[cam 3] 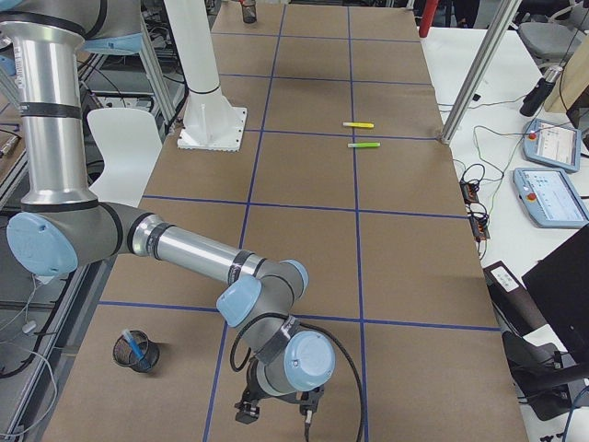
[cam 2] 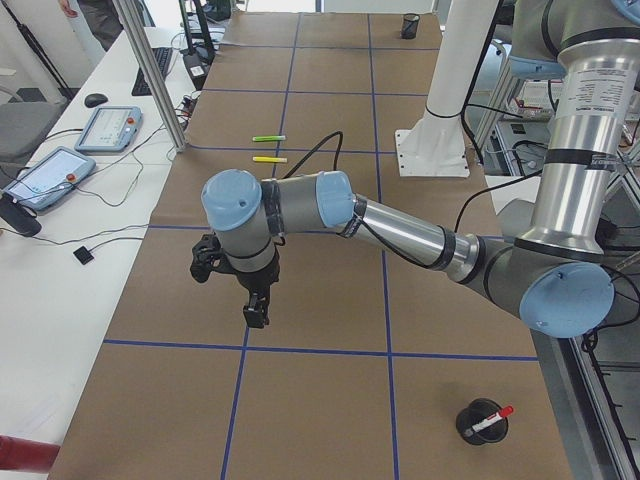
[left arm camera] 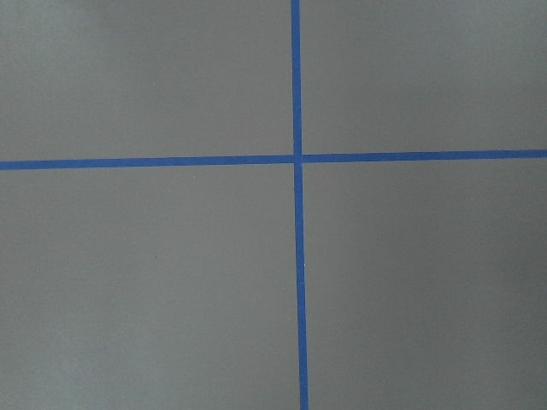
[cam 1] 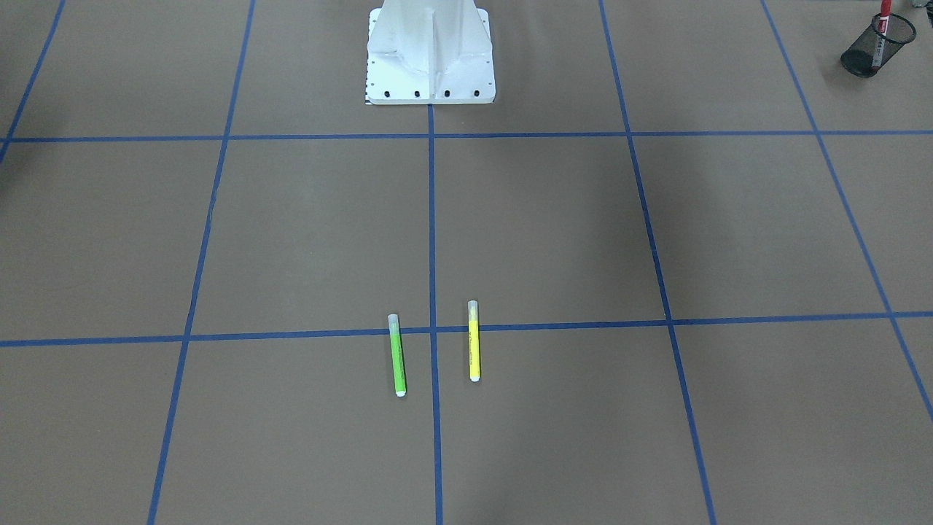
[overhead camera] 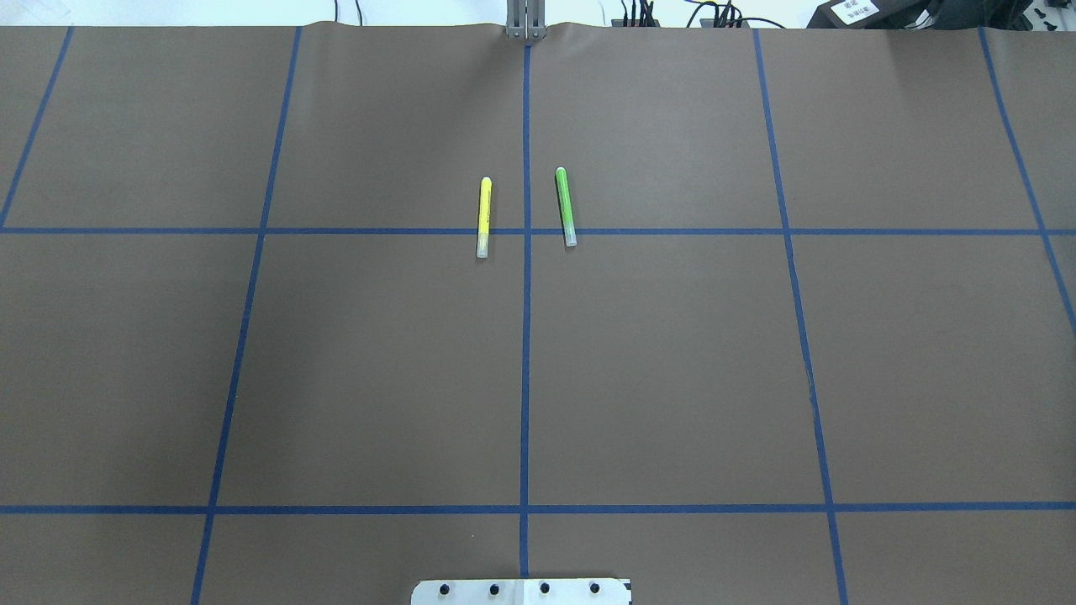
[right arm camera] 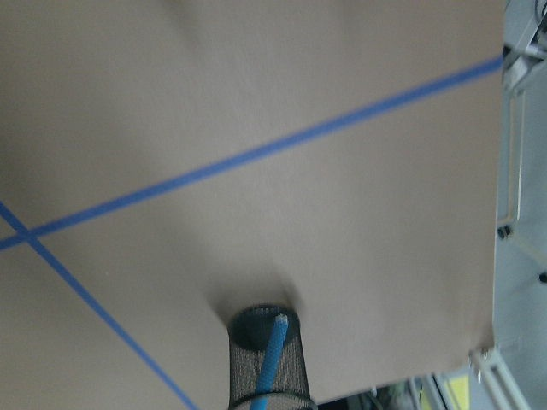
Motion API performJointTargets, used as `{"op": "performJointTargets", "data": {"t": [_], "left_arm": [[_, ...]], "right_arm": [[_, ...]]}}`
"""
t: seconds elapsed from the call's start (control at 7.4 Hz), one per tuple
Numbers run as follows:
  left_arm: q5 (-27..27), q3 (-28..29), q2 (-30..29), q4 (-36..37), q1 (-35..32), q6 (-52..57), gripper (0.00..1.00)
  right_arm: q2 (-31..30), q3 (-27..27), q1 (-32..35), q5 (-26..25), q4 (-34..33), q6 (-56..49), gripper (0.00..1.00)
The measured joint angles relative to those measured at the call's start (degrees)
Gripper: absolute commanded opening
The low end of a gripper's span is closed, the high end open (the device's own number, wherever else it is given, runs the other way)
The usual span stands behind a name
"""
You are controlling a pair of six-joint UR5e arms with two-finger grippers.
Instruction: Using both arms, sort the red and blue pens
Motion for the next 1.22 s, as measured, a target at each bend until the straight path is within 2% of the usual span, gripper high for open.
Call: {"op": "performJointTargets", "data": {"t": [0.27, 0.54, 0.81, 1.08, 1.22], "left_arm": [[1.84, -0.82, -1.09, -5.5, 5.67, -11.21, 1.0], [2.22, 0.29, -1.31, -13.6, 10.75, -21.19, 1.0], [2.27, 6.54, -1.29, -23.89, 12.93, -25.56, 1.0], [2.11, 15.89, -0.84, -35.51, 13.27, -26.16, 1.0], [1.84, 18.31, -0.17, -38.12, 13.11, -26.18, 1.0]], "right_arm": [[3.35, 2.4, -5.96, 3.14, 6.5, 8.9, 1.0], [7.62, 4.53, -11.04, 8.86, 9.85, 18.53, 1.0], [10.29, 6.56, -14.96, 10.63, 14.88, 26.62, 1.0], [10.02, 6.91, -15.88, 11.09, 19.88, 28.69, 1.0], [8.96, 6.99, -15.91, 11.47, 20.68, 28.95, 1.0]]}}
